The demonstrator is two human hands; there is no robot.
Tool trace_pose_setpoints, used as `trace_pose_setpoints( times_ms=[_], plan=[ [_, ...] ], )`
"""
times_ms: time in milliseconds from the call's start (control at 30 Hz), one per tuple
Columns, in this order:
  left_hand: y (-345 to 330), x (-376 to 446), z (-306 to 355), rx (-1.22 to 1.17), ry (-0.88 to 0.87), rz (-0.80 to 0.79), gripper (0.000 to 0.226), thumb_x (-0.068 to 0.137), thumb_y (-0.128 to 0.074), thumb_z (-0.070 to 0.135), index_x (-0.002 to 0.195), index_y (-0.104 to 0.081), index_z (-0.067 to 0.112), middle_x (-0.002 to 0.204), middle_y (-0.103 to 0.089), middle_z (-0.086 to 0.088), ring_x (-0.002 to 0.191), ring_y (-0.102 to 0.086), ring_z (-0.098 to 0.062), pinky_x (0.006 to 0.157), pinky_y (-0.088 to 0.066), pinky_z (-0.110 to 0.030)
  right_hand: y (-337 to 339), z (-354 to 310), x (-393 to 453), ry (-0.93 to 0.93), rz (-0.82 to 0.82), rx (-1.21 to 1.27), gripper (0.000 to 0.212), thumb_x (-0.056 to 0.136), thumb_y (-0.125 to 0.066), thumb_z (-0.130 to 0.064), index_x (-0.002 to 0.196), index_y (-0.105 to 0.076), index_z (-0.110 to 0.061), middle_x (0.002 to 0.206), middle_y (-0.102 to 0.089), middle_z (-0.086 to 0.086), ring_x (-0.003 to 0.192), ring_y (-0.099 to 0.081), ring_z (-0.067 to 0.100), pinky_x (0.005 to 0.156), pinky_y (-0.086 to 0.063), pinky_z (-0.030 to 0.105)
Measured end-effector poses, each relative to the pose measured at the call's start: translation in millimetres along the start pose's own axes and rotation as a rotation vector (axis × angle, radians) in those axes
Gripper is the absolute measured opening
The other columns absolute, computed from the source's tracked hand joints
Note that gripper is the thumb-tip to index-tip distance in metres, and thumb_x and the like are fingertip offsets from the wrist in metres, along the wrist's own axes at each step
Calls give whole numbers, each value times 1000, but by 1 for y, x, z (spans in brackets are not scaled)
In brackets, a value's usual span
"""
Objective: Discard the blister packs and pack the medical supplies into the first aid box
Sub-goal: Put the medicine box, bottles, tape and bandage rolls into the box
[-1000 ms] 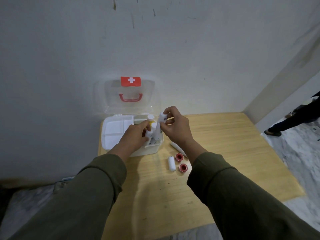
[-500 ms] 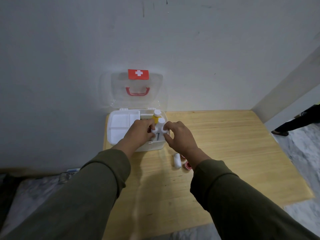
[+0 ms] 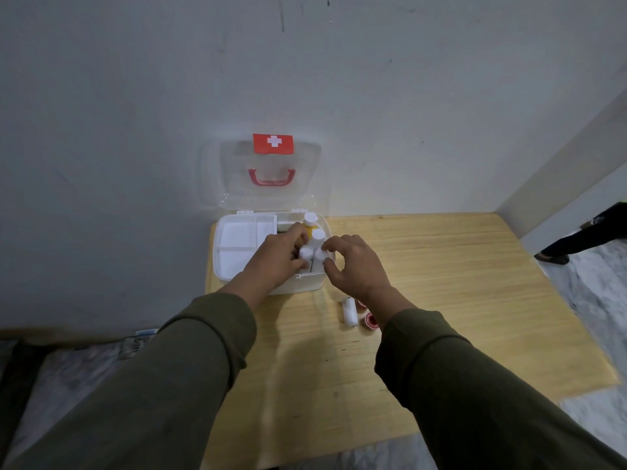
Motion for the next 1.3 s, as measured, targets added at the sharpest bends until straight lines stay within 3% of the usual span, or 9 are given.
trace_pose_setpoints(
  times_ms=[400,600,767,933,1133,1300],
  plan=[
    [14,-10,5,-21,42,50,40,77,-76,13,108,-53,23,104,-62,1,103,-60,-17,92,-52,-33,14,5,-6,-39,-2,11,31,82,-59,-15,112,-59,-14,102,-64,6,100,-54,22,77,-41,28],
    [14,-21,29,97,-43,163,41,78,-74,22,114,-55,21,114,-62,0,97,-53,-10,83,-40,-23,26,29,-22,-67,-41,0,34,81,-61,-18,115,-56,-16,104,-63,4,102,-52,20,78,-39,25],
    [-13,-34,53,168,-108,217,35,81,-70,22,113,-57,15,115,-61,-2,102,-56,-19,85,-44,-29,34,59,-46,-64,-74,-26,37,78,-64,-21,114,-56,-17,102,-63,2,101,-52,20,75,-39,27],
    [-62,-47,65,199,-108,192,32,83,-68,19,113,-57,15,111,-63,-3,101,-60,-21,85,-51,-41,35,81,-70,-10,-100,-23,38,76,-69,-27,110,-59,-14,98,-62,5,96,-51,22,75,-42,30],
    [-114,-45,52,241,32,102,34,85,-65,18,118,-56,19,115,-60,-3,105,-57,-22,88,-47,-36,15,109,-96,-57,-120,62,39,72,-75,-36,104,-62,-18,87,-46,-2,84,-47,16,68,-36,25],
    [-138,-38,36,275,112,46,48,83,-66,19,129,-52,19,127,-52,-4,119,-47,-20,91,-35,-26,-4,122,-107,-70,-152,106,44,71,-76,-39,108,-62,-20,94,-48,0,90,-53,18,74,-45,27]
  ],
)
Point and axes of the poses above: each hand's wrist, its own x-axis towards the middle knuckle, its own y-axis out of the back of the hand, z = x × y, the point moved 7 cm from there along x, towards the middle knuckle
